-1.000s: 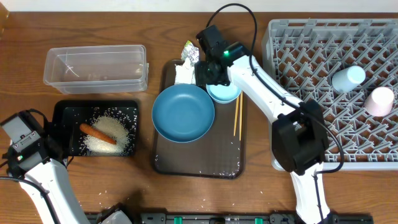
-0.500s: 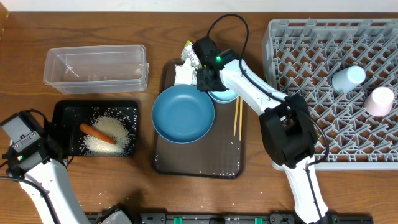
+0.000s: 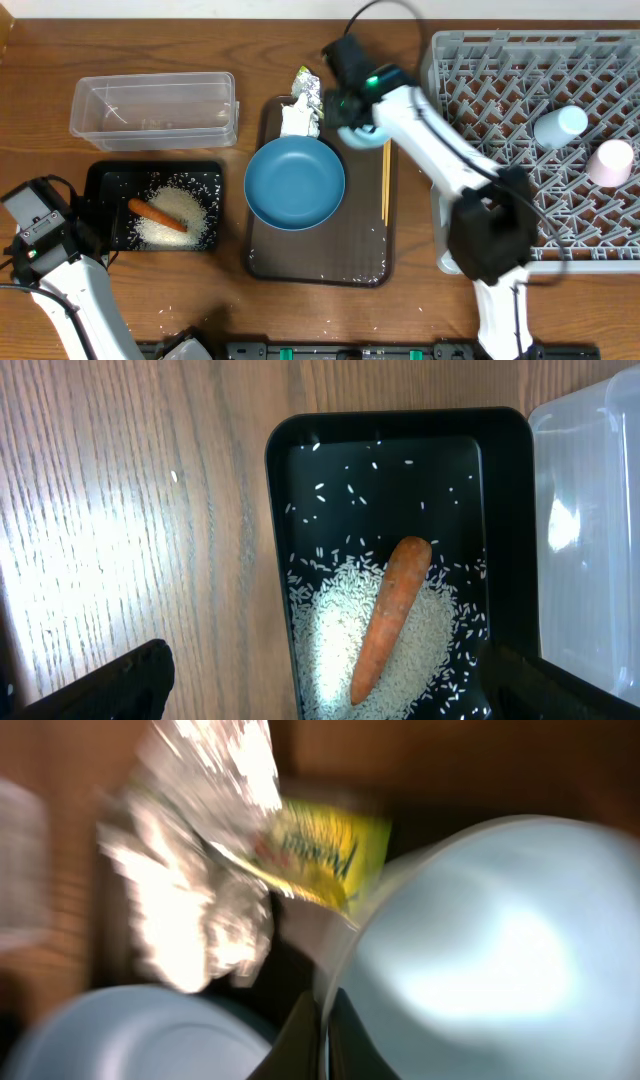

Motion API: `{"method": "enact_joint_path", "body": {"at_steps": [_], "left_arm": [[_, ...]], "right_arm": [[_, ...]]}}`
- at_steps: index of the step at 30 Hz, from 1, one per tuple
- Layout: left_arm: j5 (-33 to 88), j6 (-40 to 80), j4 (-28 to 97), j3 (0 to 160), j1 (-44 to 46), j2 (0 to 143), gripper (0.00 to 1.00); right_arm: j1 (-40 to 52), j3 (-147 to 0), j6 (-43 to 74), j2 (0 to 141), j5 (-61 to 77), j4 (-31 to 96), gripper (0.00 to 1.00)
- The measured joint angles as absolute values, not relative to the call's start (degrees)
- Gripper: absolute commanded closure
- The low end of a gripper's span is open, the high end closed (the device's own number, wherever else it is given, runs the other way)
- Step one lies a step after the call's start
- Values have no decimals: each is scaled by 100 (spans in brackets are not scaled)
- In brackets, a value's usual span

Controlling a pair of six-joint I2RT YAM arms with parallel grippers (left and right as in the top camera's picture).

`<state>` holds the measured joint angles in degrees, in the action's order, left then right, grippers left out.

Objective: Sort waste into correct bins and load items into the dishwasher rack
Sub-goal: 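Carry the light-blue bowl into the dish rack and release it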

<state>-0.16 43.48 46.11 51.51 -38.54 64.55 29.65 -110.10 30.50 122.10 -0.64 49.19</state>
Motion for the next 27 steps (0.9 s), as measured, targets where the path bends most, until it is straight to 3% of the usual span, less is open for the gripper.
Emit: {"method": "enact_joint_path", "body": {"at_steps": [7, 12, 19, 27], "left_arm": [[-16, 4348, 4611, 5151, -3854, 6455, 2], [-16, 4348, 4611, 5151, -3854, 6455, 2], [-16, 4348, 4611, 5151, -3854, 6455, 2], [-16, 4348, 4609, 5151, -3854, 6455, 2]], "right_arm": [[1955, -11218, 2689, 10831, -16, 4834, 99], [845, -11273, 2383, 10652, 388, 4670, 99], [-755, -11271, 2027, 11312, 2827, 4359, 99], [-1514, -11233, 1905, 12523, 4965, 3931, 99]]}}
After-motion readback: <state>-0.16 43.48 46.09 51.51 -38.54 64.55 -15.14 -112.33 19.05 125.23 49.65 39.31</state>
